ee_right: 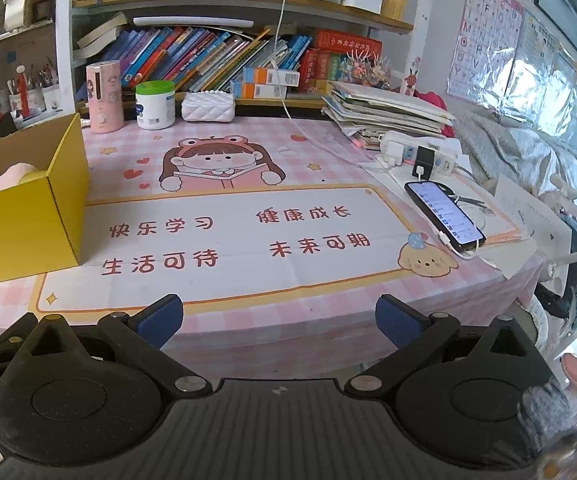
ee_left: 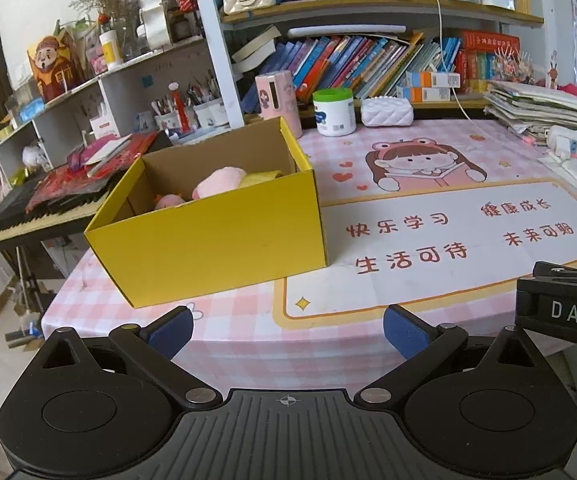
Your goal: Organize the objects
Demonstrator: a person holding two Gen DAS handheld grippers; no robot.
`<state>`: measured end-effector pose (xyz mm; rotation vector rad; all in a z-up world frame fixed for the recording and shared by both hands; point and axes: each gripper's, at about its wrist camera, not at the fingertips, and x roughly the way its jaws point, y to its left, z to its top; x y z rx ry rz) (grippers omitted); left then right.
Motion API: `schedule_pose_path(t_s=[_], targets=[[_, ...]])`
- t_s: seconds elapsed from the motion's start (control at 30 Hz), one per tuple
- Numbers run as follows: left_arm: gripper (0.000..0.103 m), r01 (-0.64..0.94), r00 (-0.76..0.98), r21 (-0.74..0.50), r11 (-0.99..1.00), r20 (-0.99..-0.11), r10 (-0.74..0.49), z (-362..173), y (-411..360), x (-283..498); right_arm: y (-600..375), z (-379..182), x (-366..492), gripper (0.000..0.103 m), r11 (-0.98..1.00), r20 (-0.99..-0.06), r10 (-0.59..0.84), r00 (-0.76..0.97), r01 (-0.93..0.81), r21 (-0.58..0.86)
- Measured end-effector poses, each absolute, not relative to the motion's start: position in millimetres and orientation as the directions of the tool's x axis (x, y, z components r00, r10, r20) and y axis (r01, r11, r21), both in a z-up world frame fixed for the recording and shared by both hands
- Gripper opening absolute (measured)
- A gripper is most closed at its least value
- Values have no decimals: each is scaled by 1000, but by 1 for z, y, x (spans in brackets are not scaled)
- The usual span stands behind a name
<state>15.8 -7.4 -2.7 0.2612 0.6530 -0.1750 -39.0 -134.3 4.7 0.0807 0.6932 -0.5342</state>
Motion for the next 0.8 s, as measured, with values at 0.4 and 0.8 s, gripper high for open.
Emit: schedule_pose_path(t_s=[0.4,0.8], targets=[[102,234,769,182,955,-635,-68,-1,-11,16,-133,6,-39,103,872,-622,-433,652,479,-103],[103,236,756,159,959,-649,-79,-1,-4,11,-120,8,-41,103,876,-603,-439,666,465,-124]])
